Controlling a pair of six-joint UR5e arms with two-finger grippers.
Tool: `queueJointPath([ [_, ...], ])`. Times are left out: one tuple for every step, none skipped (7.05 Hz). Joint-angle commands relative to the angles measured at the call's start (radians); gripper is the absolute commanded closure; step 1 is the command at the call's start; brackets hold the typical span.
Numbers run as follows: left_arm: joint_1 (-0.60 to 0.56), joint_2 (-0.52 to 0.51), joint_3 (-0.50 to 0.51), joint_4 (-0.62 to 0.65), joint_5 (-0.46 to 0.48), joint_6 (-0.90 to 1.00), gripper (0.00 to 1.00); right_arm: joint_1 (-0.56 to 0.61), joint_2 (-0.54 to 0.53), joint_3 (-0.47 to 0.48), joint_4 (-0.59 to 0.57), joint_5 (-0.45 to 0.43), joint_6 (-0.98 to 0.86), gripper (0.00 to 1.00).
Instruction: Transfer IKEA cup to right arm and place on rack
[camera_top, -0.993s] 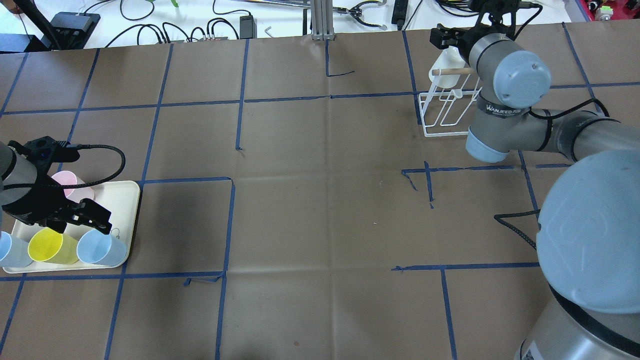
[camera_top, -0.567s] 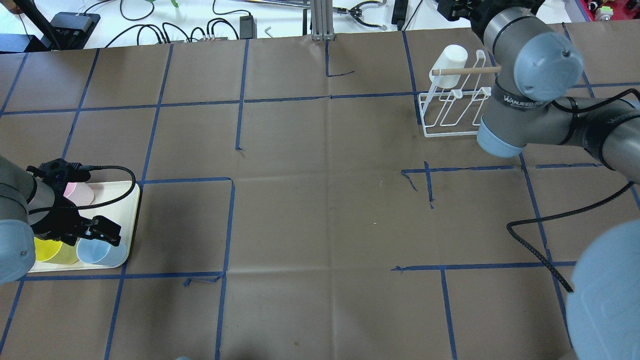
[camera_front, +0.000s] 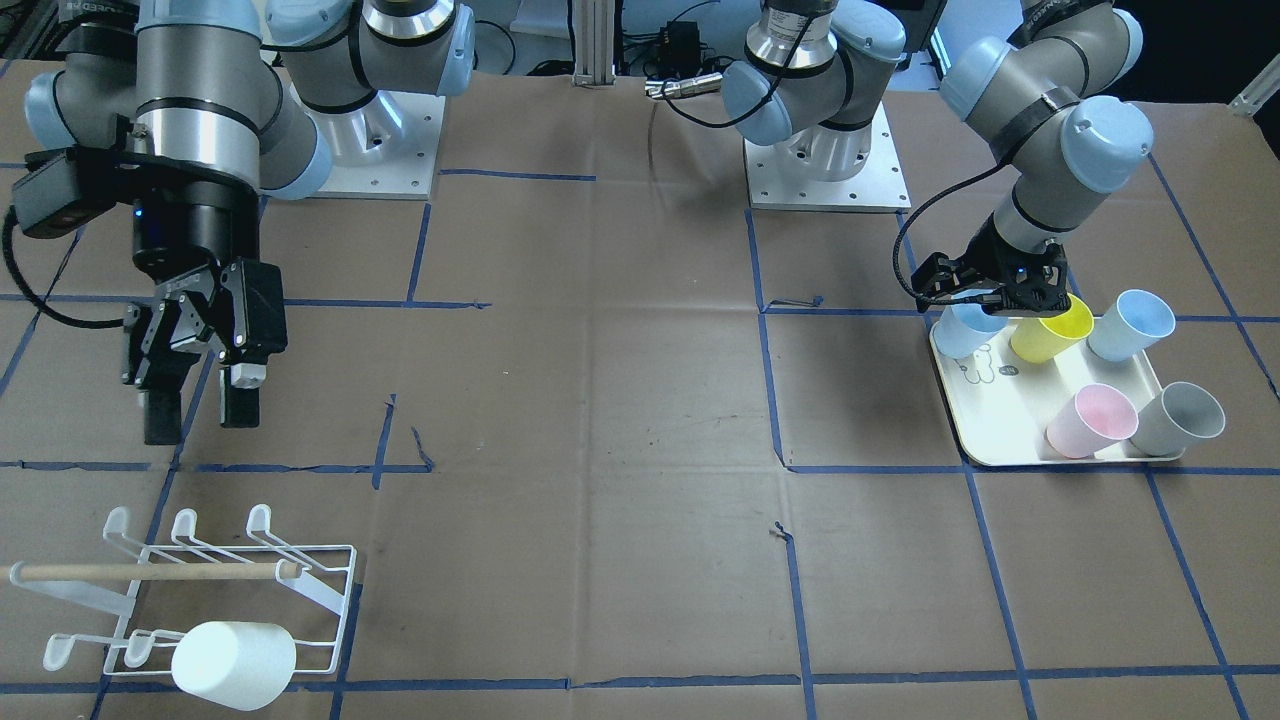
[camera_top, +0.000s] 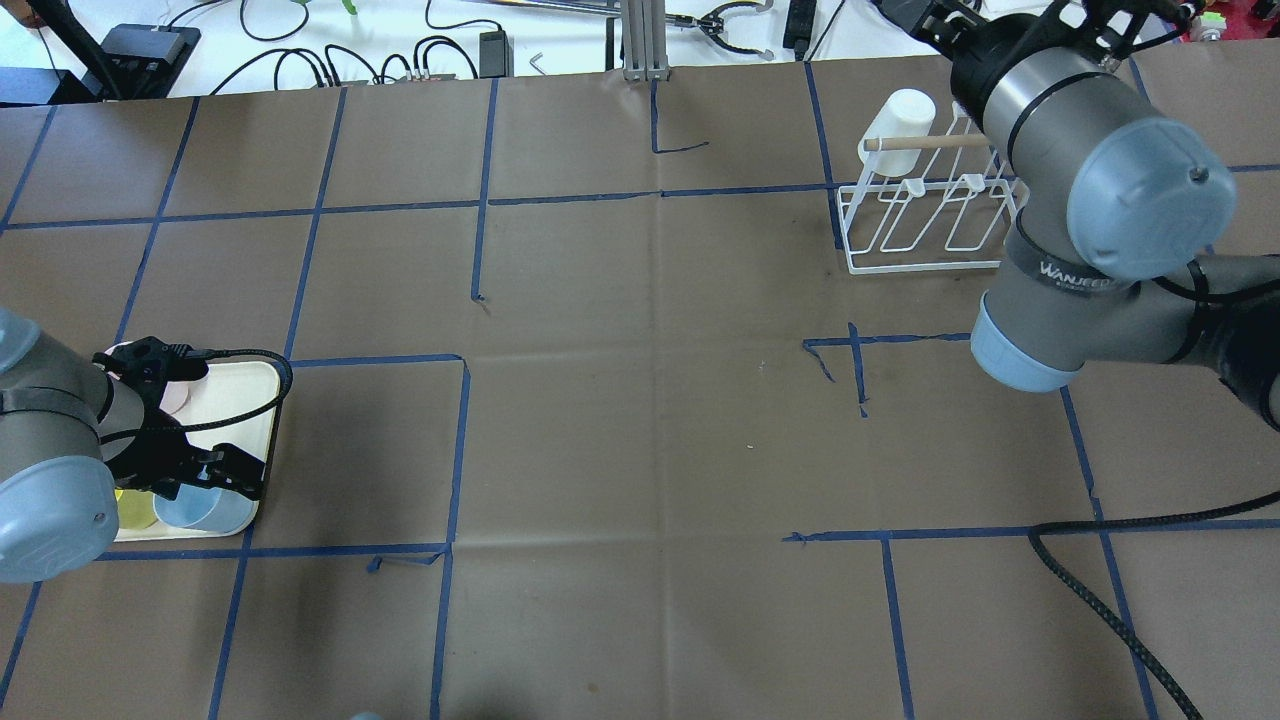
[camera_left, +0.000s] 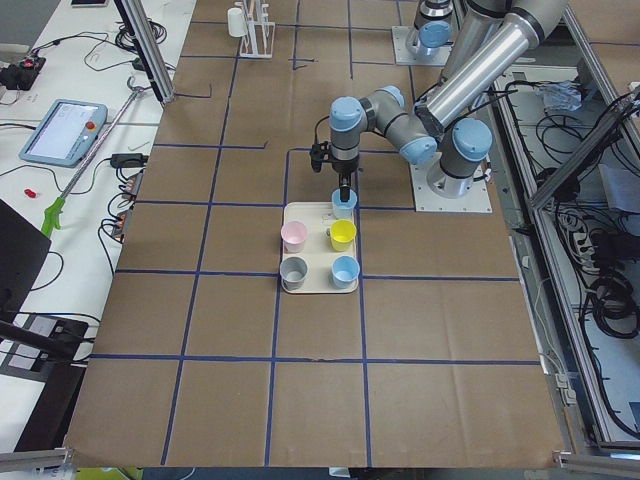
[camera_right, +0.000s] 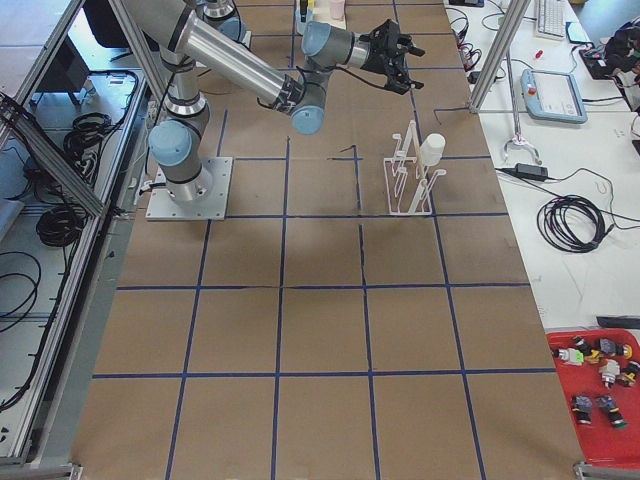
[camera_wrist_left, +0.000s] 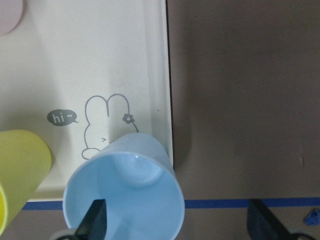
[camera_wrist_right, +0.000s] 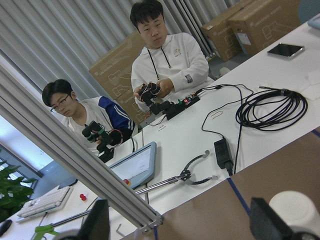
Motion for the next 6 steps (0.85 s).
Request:
queueJointPath([
  [0.0,-0.012,-0.001,0.005,0.0,0.003,0.01,0.048,-0.055,0.073,-0.016,0.012,0.281,0.0],
  [0.0,-0.012,0.0,0.007,0.002,0.004,0.14,0.073,-0.067,0.092,-0.021,0.033,0.431,0.0],
  [0.0,-0.017,0.002,0.007,0.005,0.004,0.45,0.082,-0.068,0.098,-0.048,0.116,0.587,0.0],
  [0.0,-0.016,0.0,-0.004,0.006,-0.002,0.84,0.084,-0.068,0.112,-0.092,0.115,0.724,0.0],
  [0.0,-0.014,0.003,-0.004,0.005,-0.003,1.0,0.084,-0.068,0.116,-0.122,0.11,0.783,0.0],
  [0.0,-0.014,0.007,-0.004,0.005,-0.003,1.0,0.084,-0.068,0.116,-0.125,0.109,0.775,0.0],
])
